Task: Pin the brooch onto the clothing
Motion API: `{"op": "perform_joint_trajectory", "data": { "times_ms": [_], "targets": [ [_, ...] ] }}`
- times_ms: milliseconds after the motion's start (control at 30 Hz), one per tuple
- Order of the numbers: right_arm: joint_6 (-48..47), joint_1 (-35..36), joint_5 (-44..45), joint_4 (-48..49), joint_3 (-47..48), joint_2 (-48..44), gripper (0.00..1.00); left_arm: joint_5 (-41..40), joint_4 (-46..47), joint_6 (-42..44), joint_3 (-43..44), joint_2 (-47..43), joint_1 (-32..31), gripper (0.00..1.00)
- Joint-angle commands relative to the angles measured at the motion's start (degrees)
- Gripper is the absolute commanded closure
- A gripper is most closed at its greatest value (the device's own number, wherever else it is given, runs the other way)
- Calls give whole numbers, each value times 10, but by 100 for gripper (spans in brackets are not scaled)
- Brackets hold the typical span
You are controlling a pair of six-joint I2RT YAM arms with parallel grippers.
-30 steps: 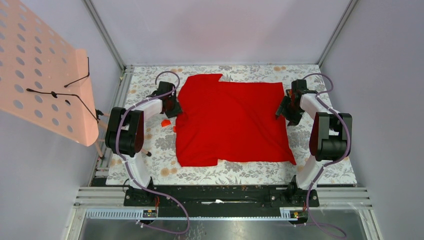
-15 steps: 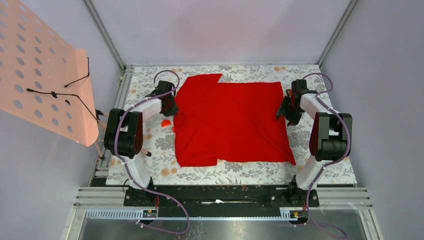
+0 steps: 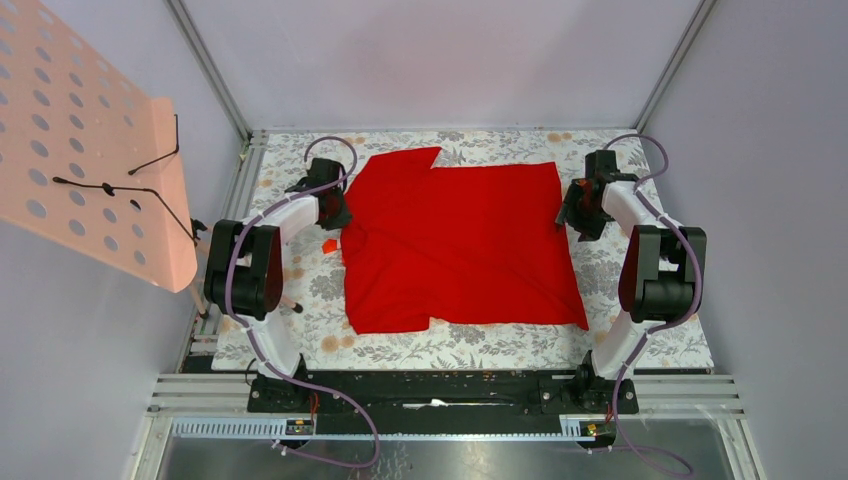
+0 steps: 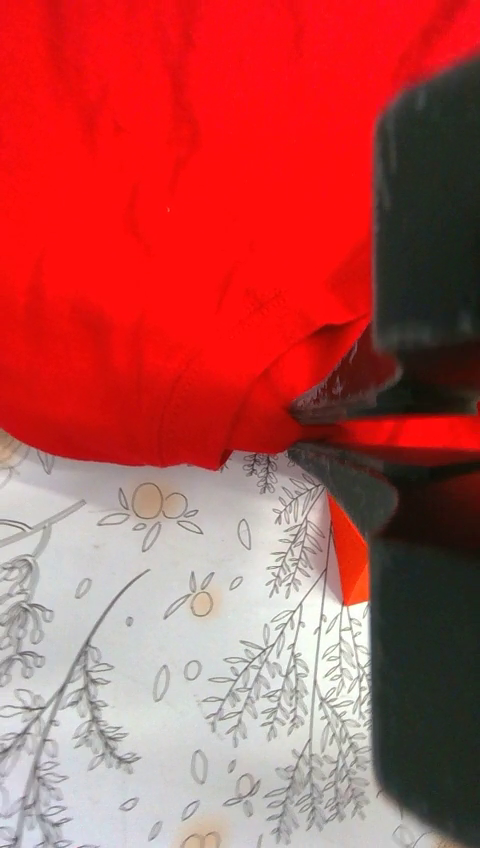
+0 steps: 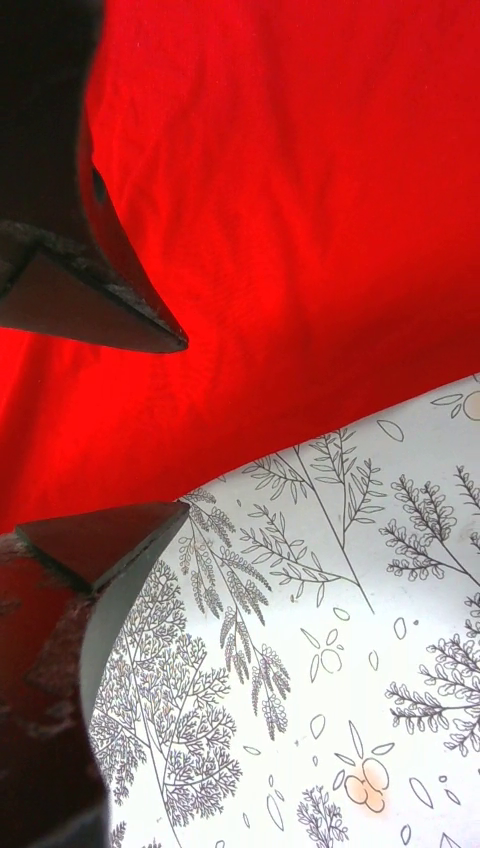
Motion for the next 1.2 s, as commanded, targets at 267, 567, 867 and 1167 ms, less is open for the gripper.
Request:
{"op": "perform_joint_trajectory", "data": {
  "times_ms": [267,567,867,1167],
  "targets": [
    [-13,-3,1,9,3,-78,31,16,8,21,21,-99,-3,24],
    [-27,-3,72,22,-36,-163,31,28,-57,23,1,-207,-72,14],
    [-109,-3,201,-37,67,-42,37,197,-137,28,4,-287,-107,13],
    [-153,-3,275,-61,197,94,44,96,-165,145,1,-312,-107,13]
  ]
}}
